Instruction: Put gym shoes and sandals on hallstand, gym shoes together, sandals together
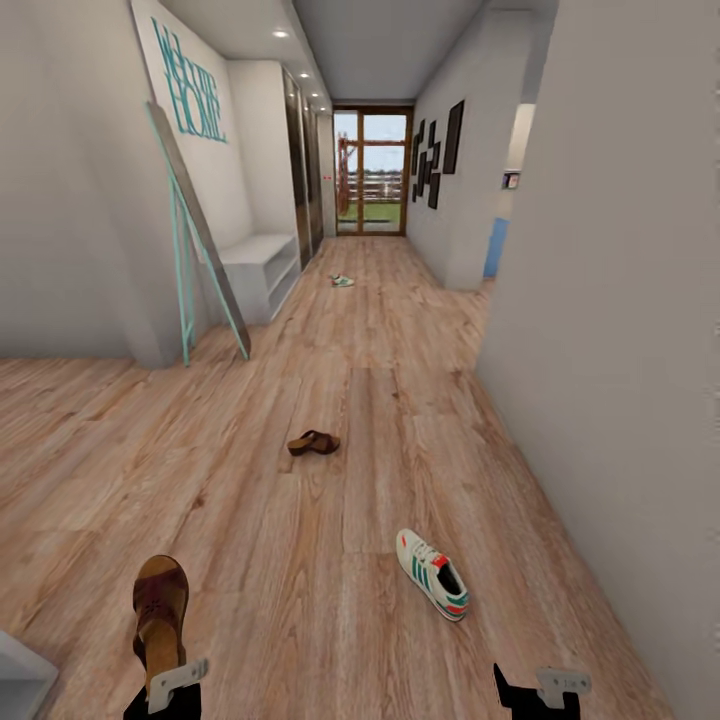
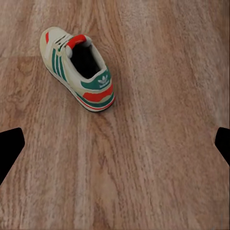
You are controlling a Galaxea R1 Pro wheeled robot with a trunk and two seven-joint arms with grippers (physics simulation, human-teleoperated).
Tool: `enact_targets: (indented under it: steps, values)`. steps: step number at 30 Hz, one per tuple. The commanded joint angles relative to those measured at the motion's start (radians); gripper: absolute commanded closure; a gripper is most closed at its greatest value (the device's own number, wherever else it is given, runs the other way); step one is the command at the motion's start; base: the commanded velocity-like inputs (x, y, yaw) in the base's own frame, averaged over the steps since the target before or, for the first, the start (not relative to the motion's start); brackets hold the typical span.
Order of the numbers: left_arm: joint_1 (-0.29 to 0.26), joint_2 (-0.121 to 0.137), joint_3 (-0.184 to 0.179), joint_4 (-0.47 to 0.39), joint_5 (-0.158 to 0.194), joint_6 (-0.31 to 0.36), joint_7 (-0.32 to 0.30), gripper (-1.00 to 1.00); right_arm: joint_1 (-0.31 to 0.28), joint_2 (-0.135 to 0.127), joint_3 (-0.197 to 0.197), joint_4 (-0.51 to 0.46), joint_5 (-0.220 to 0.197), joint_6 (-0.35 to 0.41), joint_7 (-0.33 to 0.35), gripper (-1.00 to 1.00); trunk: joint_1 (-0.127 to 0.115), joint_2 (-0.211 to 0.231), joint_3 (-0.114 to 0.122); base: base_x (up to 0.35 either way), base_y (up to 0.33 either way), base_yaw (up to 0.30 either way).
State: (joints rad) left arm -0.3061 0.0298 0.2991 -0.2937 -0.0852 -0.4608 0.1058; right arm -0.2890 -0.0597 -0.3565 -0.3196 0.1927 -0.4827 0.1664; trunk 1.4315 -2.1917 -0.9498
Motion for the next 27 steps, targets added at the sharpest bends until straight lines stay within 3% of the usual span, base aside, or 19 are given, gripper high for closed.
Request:
enact_targets:
  steps: [1,10,27]
  values:
    - [-0.001,0.0,0.003,0.001,-0.013,-0.002,0.006,1.0,-0.001,0.0,-0.009,0.001,0.008,-0.004,0.005,-1.0,0.0,0.0,-0.001,0.0,-0.268,0.002]
    - [-0.001,0.001,0.004,0.001,-0.013,-0.002,0.006,1.0,-0.001,0.001,-0.009,0.001,0.008,-0.004,0.005,-1.0,0.0,0.0,-0.001,0.0,-0.268,0.059]
    - [-0.001,0.001,0.004,0.001,-0.013,-0.003,0.006,1.0,-0.001,0.001,-0.009,0.001,0.008,-0.004,0.005,-1.0,0.0,0.0,-0.001,0.017,-0.268,0.264]
